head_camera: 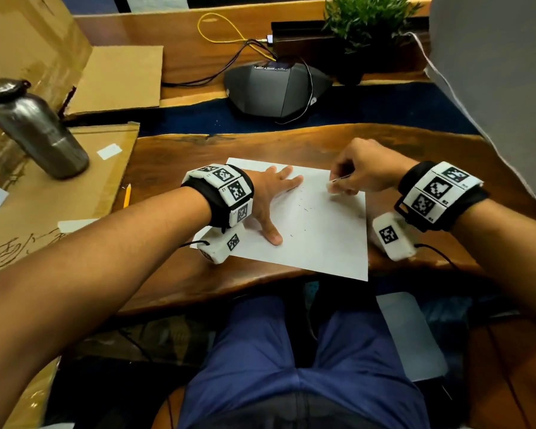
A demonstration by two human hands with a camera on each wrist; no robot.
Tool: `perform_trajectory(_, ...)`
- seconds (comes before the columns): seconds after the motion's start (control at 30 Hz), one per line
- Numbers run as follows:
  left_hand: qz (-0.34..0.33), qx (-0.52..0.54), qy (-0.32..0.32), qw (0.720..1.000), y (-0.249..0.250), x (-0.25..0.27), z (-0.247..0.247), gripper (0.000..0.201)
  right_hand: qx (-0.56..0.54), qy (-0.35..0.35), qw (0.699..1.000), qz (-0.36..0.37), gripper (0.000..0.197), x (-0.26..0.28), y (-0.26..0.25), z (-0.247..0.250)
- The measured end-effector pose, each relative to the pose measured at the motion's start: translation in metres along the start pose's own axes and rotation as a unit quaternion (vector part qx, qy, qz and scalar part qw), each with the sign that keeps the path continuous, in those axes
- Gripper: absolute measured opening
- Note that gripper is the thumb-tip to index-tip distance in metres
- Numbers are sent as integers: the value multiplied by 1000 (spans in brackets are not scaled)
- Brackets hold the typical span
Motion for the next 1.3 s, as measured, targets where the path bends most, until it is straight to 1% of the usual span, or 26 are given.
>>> perform_trajectory(0.1,-13,-6,-3,1000,0,2,-3,139,6,-34,999,-42,14,1,16,-10)
perform_trajectory(0.2,-25,-18,1,1000,-1,7,-3,133,-13,-52,997,-50,15,0,18,-12)
perform_trajectory(0.23,-38,-23,6,999,3,9,-4,129,-12,-56,997,-50,15,-1,17,-11)
perform_trajectory(0.27,-61,-29,16,998,10,11,-5,125,-10,-62,997,-50,15,-1,17,-10)
perform_trajectory(0.33,-131,-56,40,989,29,17,-11,119,-10,-76,996,-49,14,-3,17,-10)
perform_trajectory(0.4,-217,-93,52,970,51,25,-25,115,-8,-85,995,-49,14,-3,17,-11)
perform_trajectory(0.43,-253,-108,46,960,60,30,-35,113,-6,-87,995,-50,14,-4,16,-11)
perform_trajectory(0.5,-295,-126,18,947,69,36,-53,108,4,-88,995,-45,15,-4,14,-10)
perform_trajectory(0.57,-313,-126,3,941,68,37,-61,102,12,-94,994,-44,16,-4,12,-10)
perform_trajectory(0.63,-310,-128,15,942,58,29,-56,95,12,-102,994,-46,16,-4,11,-10)
perform_trajectory(0.67,-293,-129,21,947,52,22,-50,92,11,-104,993,-46,16,-3,11,-10)
perform_trajectory(0.8,-179,-133,40,974,19,-3,-17,92,11,-100,994,-48,17,-3,12,-9)
perform_trajectory(0.83,-157,-138,52,977,12,-3,-8,94,11,-99,994,-50,17,-3,12,-9)
perform_trajectory(0.87,-150,-140,69,976,8,0,-1,94,12,-99,994,-51,17,-3,12,-9)
perform_trajectory(0.9,-160,-139,85,974,8,6,3,94,13,-99,994,-52,17,-3,11,-10)
perform_trajectory(0.97,-223,-151,97,958,22,26,-3,95,11,-97,994,-55,17,-3,13,-10)
perform_trajectory(1.03,-308,-181,66,932,42,49,-28,97,11,-96,994,-56,18,-5,14,-10)
perform_trajectory(1.07,-338,-188,39,922,51,57,-42,97,14,-94,994,-57,18,-5,15,-10)
perform_trajectory(1.1,-351,-181,14,919,54,60,-55,97,17,-93,994,-56,18,-6,15,-10)
perform_trajectory(1.13,-353,-163,2,921,54,59,-62,96,18,-93,994,-55,18,-6,14,-10)
perform_trajectory(1.17,-342,-146,3,928,51,54,-62,94,18,-93,994,-54,18,-6,13,-9)
perform_trajectory(1.2,-321,-130,12,938,43,46,-58,92,18,-93,994,-54,18,-5,12,-9)
perform_trajectory(1.3,-230,-86,31,969,16,17,-35,91,22,-86,995,-55,18,-2,12,-8)
Point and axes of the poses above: each hand's wrist, its own x-axis away from the middle knuckle, its own z-axis out of the back of the hand, y = z × x, the point moved 7 cm from there along -x, towards the middle knuckle, and after that the axes turned 8 degrees about -z, right-handed, at the moved point
